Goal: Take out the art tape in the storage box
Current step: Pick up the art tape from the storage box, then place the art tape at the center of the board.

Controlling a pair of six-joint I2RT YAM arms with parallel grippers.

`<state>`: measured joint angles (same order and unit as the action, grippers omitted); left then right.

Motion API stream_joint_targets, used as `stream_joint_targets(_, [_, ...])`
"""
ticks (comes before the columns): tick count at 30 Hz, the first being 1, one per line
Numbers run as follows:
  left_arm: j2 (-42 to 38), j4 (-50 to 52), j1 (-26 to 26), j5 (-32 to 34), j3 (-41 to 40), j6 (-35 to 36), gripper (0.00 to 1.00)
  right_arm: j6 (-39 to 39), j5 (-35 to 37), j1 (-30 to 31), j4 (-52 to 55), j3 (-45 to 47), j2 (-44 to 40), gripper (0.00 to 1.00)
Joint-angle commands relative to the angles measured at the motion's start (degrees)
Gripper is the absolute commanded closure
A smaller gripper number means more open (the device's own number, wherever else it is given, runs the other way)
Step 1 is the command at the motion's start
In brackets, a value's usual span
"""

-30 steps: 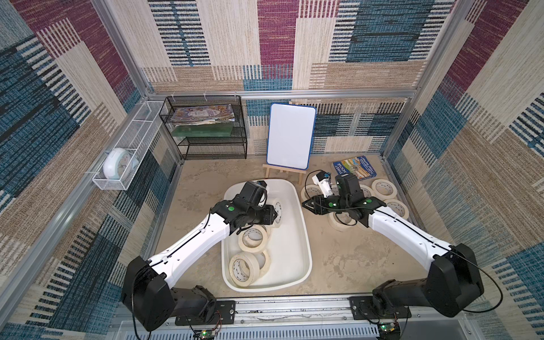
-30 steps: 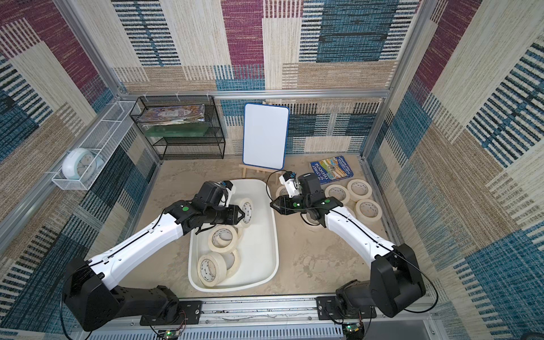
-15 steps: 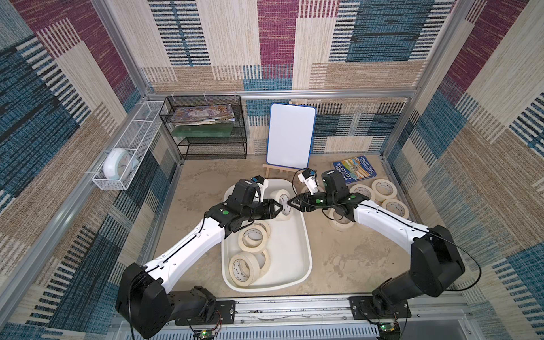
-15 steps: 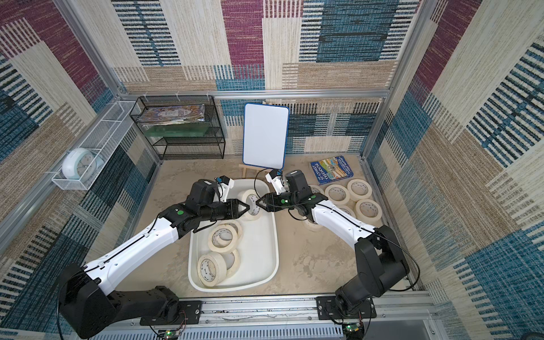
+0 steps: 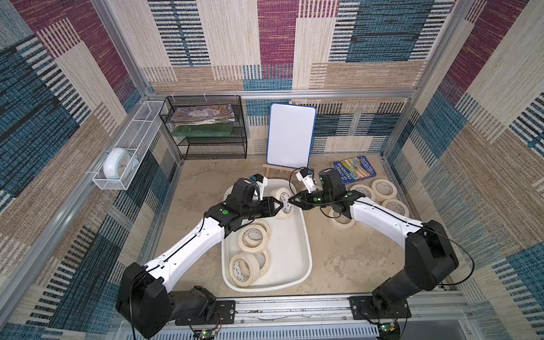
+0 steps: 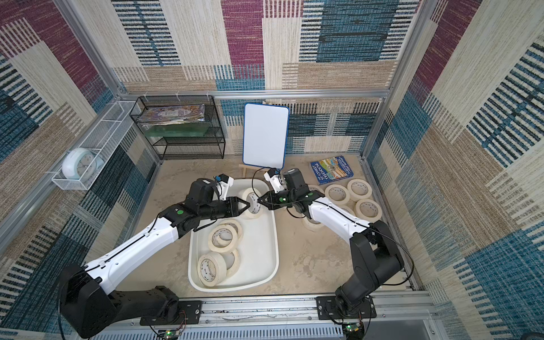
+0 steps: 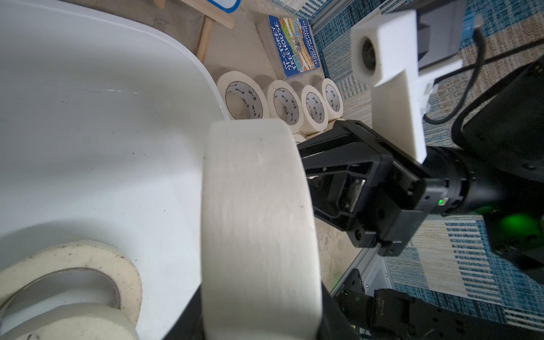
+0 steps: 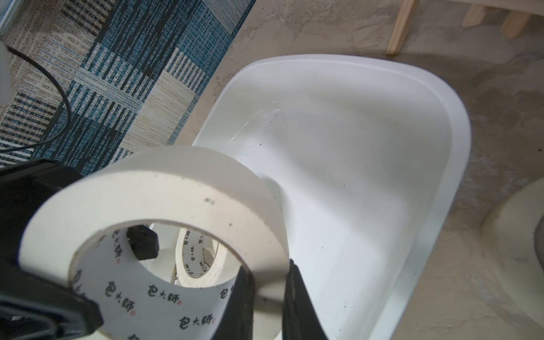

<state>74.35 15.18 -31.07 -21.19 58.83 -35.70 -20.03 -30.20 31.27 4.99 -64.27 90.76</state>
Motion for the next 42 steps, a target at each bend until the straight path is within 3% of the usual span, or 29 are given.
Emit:
stream_joint_targets(1, [0.27,-1.45,-0.21,-2.13,0.60,2.25,0.84,-1.09,-0.56,0.27,-0.85,-1.31,-0.18,1.00])
stream_joint_targets(4, [-0.28,2.42,-0.22,0.11,2.06,5.32,0.52,0.62,2.41,0.07,2.89,-3.05,-1.03,1.00])
stream_joint_targets(11, [-4.63,13.22,-0.13,10.42,4.66,12.51,0.02,2.55,13.62,-3.27,14.16,-3.78,-7.57,1.00])
stream_joint_targets(15, [-6.37,18.46,1.03,13.64,4.37,14.61,0.01,3.74,23.15,-6.33,20.77,-1.65,-13.22,1.00])
stream_joint_targets(20, [-8.19,20.96,5.23,14.57,0.00,14.16,0.01,5.68,34.13,-8.50,32.97,-2.68,-11.99,1.00])
stream_joint_targets(24, [-9.14,23.70,7.99,17.03,-3.02,13.57,0.12,5.82,38.88,-8.50,36.64,-2.60,-8.30,1.00])
stream_joint_targets(29, [-9.70,27.23,8.35,21.89,-4.92,13.30,0.17,6.46,39.99,-8.45,38.67,-4.21,-2.29,1.00])
stream_joint_targets(42, [-7.46,28.10,8.37,25.32,-6.77,13.37,0.20,7.92,37.55,-5.06,34.79,-7.43,7.46,1.00])
